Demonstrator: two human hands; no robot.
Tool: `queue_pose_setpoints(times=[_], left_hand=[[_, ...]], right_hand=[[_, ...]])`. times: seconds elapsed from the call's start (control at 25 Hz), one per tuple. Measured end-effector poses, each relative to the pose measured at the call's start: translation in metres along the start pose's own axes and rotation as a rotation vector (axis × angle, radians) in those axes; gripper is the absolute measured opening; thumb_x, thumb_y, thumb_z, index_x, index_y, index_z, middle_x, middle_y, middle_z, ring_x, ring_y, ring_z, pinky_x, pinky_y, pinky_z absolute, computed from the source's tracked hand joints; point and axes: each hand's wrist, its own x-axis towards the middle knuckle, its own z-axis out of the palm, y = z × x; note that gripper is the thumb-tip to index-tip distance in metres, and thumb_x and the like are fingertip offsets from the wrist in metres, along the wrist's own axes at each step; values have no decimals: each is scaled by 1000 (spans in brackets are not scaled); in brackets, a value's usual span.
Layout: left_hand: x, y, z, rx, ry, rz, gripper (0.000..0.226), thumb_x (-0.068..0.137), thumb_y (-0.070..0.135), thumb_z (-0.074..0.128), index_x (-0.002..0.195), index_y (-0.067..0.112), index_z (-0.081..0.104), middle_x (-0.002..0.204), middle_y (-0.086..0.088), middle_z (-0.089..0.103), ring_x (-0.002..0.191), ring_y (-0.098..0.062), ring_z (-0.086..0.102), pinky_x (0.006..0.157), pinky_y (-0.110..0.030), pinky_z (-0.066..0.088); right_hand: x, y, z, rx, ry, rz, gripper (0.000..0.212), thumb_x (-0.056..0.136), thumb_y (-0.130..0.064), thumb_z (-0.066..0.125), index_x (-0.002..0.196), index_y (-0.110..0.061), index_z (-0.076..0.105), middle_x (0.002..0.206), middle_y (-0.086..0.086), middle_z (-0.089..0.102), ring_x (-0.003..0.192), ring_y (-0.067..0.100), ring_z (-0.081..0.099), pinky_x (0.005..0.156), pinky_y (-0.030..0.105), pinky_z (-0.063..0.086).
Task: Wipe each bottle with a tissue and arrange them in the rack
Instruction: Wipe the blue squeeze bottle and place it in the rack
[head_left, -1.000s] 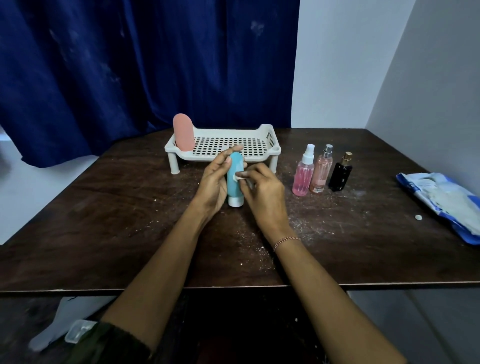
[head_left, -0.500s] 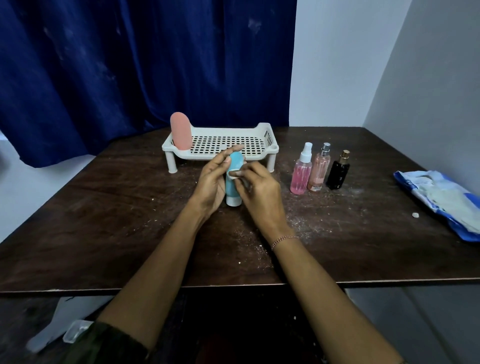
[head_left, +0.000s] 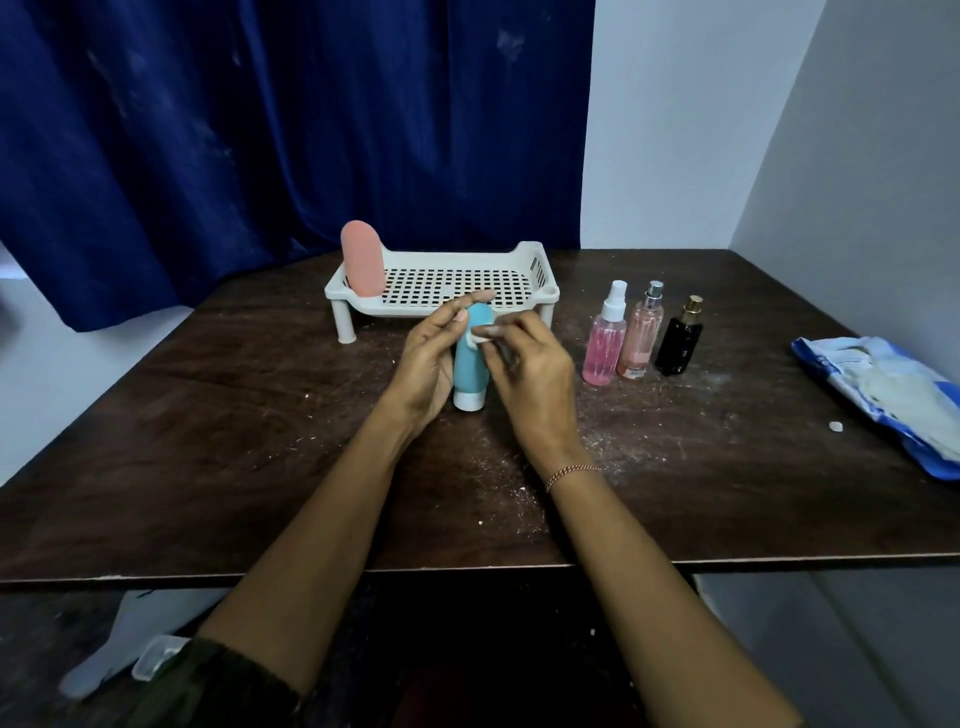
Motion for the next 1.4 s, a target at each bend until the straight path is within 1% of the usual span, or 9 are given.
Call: queue_pose_setpoints(times=[0.16, 0.28, 0.4, 0.48, 0.64, 0.88, 1.04, 1.24, 1.4], left_hand=[[-2, 2, 3, 5, -9, -3, 29, 97, 3, 33, 113, 6, 57, 104, 4, 68, 96, -5, 62, 84, -19, 50], [-2, 3, 1, 14, -26, -1, 30, 96, 3, 33, 113, 6, 58, 104, 4, 69, 98, -7, 62, 85, -19, 50], [-1, 2, 1, -9, -17, -8, 30, 96, 3, 33, 115, 4, 57, 109, 2, 68, 100, -9, 62, 87, -21, 50], [-2, 2, 2, 11, -18, -1, 30, 96, 3, 33, 111, 5, 59, 108, 4, 69, 100, -8, 62, 87, -21, 51], [-2, 4, 3, 26, -5, 8, 35, 97, 3, 32, 102, 12, 66, 102, 5, 71, 96, -6, 63, 83, -19, 51], [0, 0, -2, 55, -11, 44, 27, 95, 7, 35, 106, 5, 59, 100, 4, 70, 94, -7, 63, 82, -20, 51], [1, 0, -1, 133, 30, 50, 27, 98, 10, 34, 99, 8, 61, 91, 7, 70, 88, -5, 63, 80, -18, 50], [0, 1, 4, 158, 54, 39, 30, 100, 6, 29, 97, 7, 58, 84, 8, 71, 81, -2, 64, 75, -17, 51], [-1, 1, 4, 166, 59, 41, 31, 100, 6, 29, 96, 8, 59, 84, 9, 71, 82, -2, 64, 76, -17, 51]], right_hand=[[1, 0, -3, -152, 66, 40, 14, 83, -17, 67, 94, -9, 69, 92, 0, 65, 82, 15, 59, 67, 31, 53], [0, -2, -1, -26, 17, -40, 15, 84, -11, 66, 97, -4, 65, 94, 6, 63, 87, 17, 60, 76, 30, 52], [2, 2, -3, 41, 58, 32, 15, 84, -8, 66, 96, -1, 66, 95, 9, 63, 86, 18, 61, 78, 29, 53], [4, 2, -4, 46, 92, 76, 14, 83, -7, 66, 95, -1, 67, 95, 9, 63, 85, 17, 61, 78, 27, 52], [2, 1, -1, 60, 37, 1, 13, 82, -5, 66, 94, 1, 67, 93, 10, 62, 85, 19, 61, 76, 31, 54], [4, 2, -3, 54, 77, 68, 14, 82, -5, 67, 94, 1, 67, 94, 10, 62, 85, 17, 61, 76, 30, 54], [1, -3, -3, 36, 23, -43, 14, 81, -5, 68, 93, 2, 67, 92, 11, 61, 86, 19, 60, 79, 24, 50], [4, 3, -4, 25, 73, 46, 15, 81, -6, 67, 95, 1, 68, 95, 10, 61, 86, 19, 61, 77, 33, 55], [2, 0, -3, 36, 66, 17, 16, 82, -6, 67, 96, 1, 68, 95, 10, 61, 87, 18, 60, 79, 28, 53]])
